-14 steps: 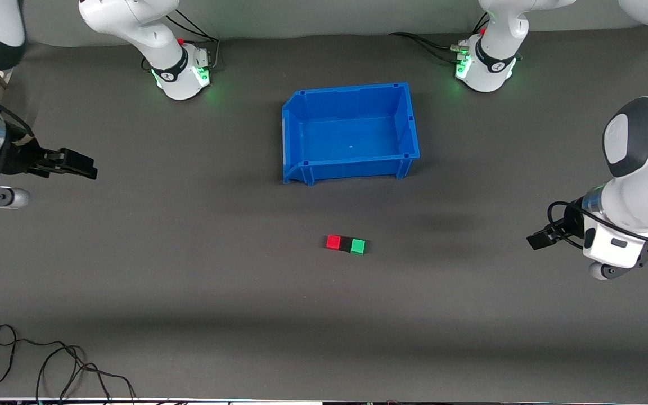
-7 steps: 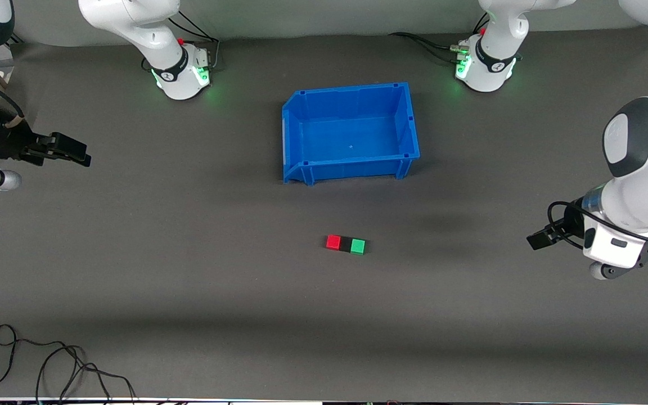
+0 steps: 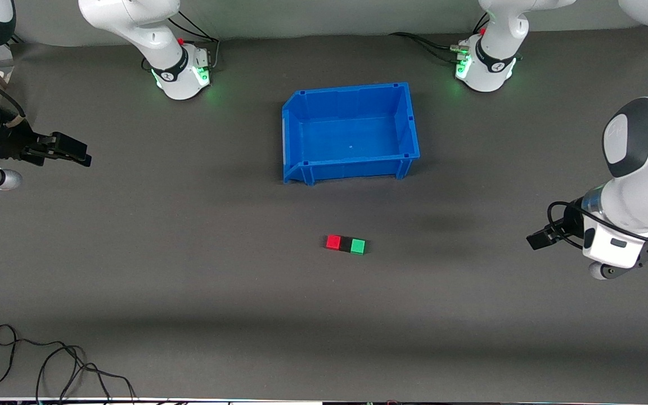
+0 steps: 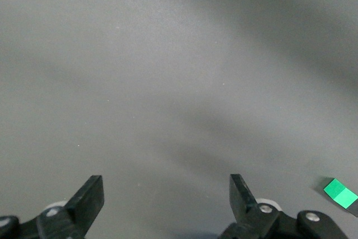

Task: Attach green and red cubes to black cube

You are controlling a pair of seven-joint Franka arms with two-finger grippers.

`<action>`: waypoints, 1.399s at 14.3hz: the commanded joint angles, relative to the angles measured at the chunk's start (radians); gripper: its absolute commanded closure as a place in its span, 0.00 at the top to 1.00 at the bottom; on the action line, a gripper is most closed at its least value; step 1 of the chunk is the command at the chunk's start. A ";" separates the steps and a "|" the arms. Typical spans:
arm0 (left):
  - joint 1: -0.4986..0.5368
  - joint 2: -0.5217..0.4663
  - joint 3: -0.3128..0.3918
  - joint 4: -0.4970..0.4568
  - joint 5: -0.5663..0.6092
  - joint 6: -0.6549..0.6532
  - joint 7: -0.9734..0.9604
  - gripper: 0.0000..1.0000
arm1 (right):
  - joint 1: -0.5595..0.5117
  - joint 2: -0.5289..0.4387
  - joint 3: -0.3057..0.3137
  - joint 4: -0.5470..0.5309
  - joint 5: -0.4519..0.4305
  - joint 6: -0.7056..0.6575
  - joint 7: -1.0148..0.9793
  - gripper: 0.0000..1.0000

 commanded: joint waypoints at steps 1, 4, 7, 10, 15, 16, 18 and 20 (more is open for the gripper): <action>-0.109 0.021 0.001 0.026 -0.048 0.083 0.041 1.00 | -0.010 -0.036 0.016 -0.037 -0.024 0.020 -0.008 1.00; -0.121 0.021 0.000 0.027 -0.048 0.080 0.041 1.00 | -0.059 -0.105 0.056 -0.149 -0.024 0.104 -0.009 1.00; -0.089 -0.041 0.008 0.021 -0.040 -0.010 0.140 1.00 | -0.067 -0.124 0.057 -0.180 -0.024 0.131 -0.011 1.00; -0.026 -0.128 0.012 0.013 -0.026 -0.095 0.324 1.00 | -0.058 -0.099 0.050 -0.172 -0.024 0.132 -0.018 1.00; 0.034 -0.291 0.014 -0.115 0.017 -0.112 0.545 1.00 | -0.058 -0.095 0.050 -0.171 -0.024 0.134 -0.017 1.00; 0.049 -0.308 0.014 -0.117 0.017 -0.125 0.600 1.00 | -0.058 -0.095 0.050 -0.171 -0.024 0.134 -0.017 1.00; 0.072 -0.318 0.012 -0.103 0.009 -0.159 0.650 1.00 | -0.058 -0.096 0.050 -0.172 -0.024 0.134 -0.014 1.00; 0.088 -0.321 0.012 -0.086 -0.002 -0.199 0.654 1.00 | -0.056 -0.096 0.050 -0.172 -0.024 0.134 -0.004 1.00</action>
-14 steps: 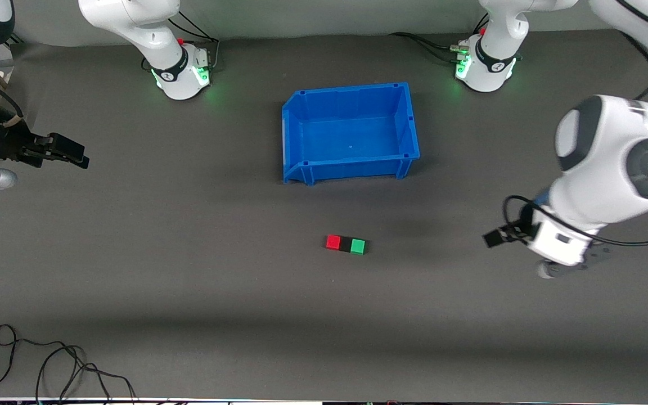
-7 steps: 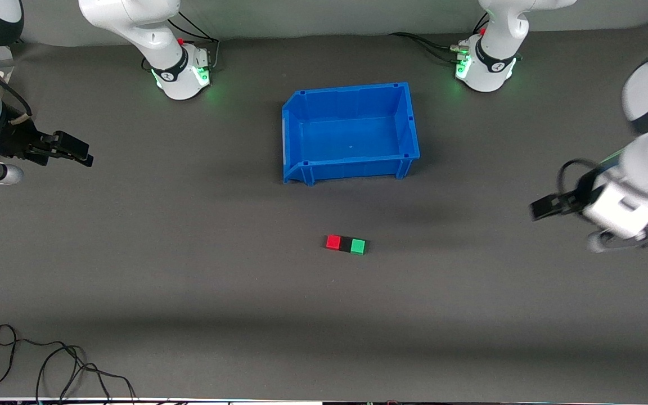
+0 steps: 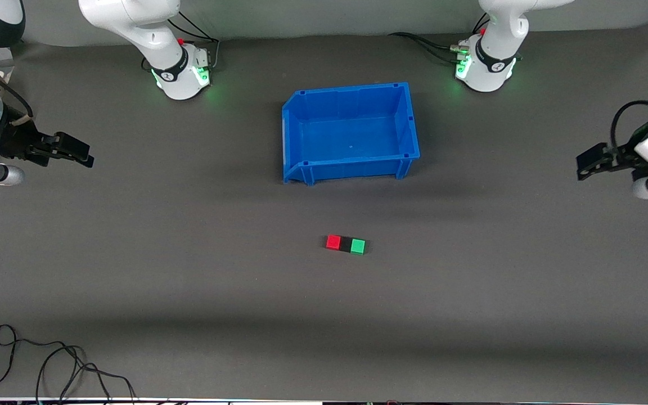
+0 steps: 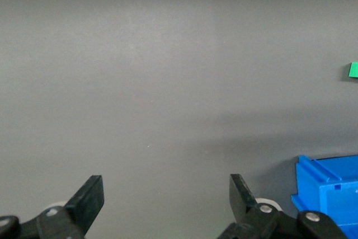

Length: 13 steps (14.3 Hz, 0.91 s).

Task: Attach green and red cubes to black cube

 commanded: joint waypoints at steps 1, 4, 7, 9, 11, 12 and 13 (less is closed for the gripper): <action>0.021 -0.031 -0.005 0.004 -0.008 -0.055 0.027 1.00 | -0.007 -0.010 0.012 -0.014 -0.022 0.015 -0.006 1.00; 0.021 -0.028 0.001 0.029 -0.016 -0.067 -0.013 1.00 | -0.007 -0.012 0.012 -0.015 -0.022 0.013 -0.006 1.00; 0.029 -0.026 0.004 0.035 -0.016 -0.064 -0.005 1.00 | -0.007 -0.014 0.012 -0.015 -0.022 0.010 -0.006 1.00; 0.043 -0.009 0.002 0.029 -0.018 -0.052 -0.004 1.00 | -0.006 -0.014 0.012 -0.015 -0.022 0.010 -0.006 1.00; 0.044 0.004 0.002 0.024 -0.016 -0.041 0.002 1.00 | -0.006 -0.014 0.012 -0.015 -0.022 0.009 -0.006 1.00; 0.046 0.006 0.004 0.024 -0.016 -0.026 0.004 1.00 | -0.006 -0.014 0.012 -0.015 -0.022 0.009 -0.006 1.00; 0.053 0.008 0.004 0.024 -0.018 -0.021 0.004 1.00 | -0.006 -0.014 0.012 -0.015 -0.022 0.009 -0.006 1.00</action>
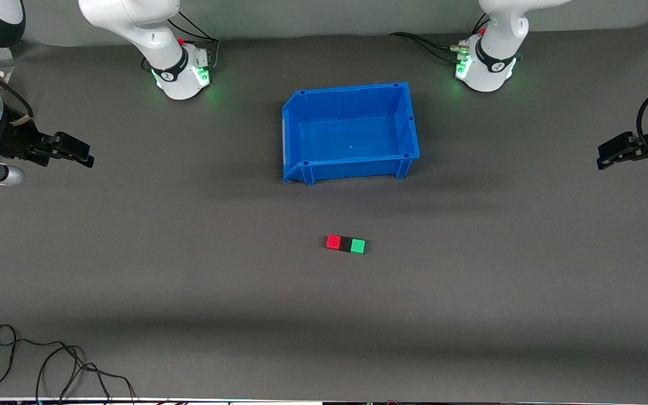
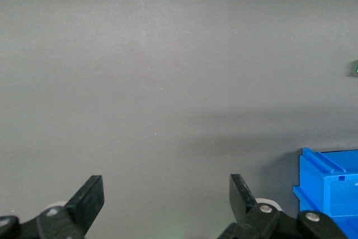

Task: Attach green and red cubes to black cube

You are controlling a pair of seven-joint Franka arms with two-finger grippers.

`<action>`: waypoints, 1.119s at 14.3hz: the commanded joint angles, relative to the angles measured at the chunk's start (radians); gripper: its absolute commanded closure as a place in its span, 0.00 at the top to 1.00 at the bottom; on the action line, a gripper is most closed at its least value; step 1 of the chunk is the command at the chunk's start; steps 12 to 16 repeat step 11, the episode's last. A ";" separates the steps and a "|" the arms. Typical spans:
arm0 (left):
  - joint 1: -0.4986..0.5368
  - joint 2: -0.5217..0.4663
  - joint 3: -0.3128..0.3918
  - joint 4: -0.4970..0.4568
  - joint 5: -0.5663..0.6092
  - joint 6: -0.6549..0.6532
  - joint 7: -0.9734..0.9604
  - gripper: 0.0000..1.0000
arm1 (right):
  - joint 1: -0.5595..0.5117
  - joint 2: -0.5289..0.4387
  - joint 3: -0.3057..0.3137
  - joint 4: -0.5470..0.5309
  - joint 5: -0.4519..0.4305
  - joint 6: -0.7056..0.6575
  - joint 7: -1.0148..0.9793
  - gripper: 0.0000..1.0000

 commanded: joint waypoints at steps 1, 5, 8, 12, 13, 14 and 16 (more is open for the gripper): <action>0.015 0.004 -0.002 0.004 -0.010 0.012 0.002 1.00 | -0.006 -0.014 0.013 -0.015 -0.022 0.009 -0.006 1.00; -0.046 0.002 0.047 0.008 -0.010 0.006 -0.003 1.00 | -0.004 -0.014 0.013 -0.015 -0.022 0.007 -0.006 1.00; -0.166 -0.006 0.175 0.008 -0.033 -0.010 0.002 1.00 | -0.006 -0.014 0.013 -0.015 -0.022 0.007 -0.006 1.00; -0.177 -0.009 0.189 0.006 -0.060 -0.014 -0.003 1.00 | -0.004 -0.014 0.013 -0.015 -0.022 0.007 -0.006 1.00; -0.177 -0.009 0.189 0.006 -0.060 -0.014 -0.003 1.00 | -0.004 -0.014 0.013 -0.015 -0.022 0.007 -0.006 1.00; -0.177 -0.009 0.189 0.006 -0.060 -0.014 -0.003 1.00 | -0.004 -0.014 0.013 -0.015 -0.022 0.007 -0.006 1.00; -0.177 -0.009 0.189 0.006 -0.060 -0.014 -0.003 1.00 | -0.004 -0.014 0.013 -0.015 -0.022 0.007 -0.006 1.00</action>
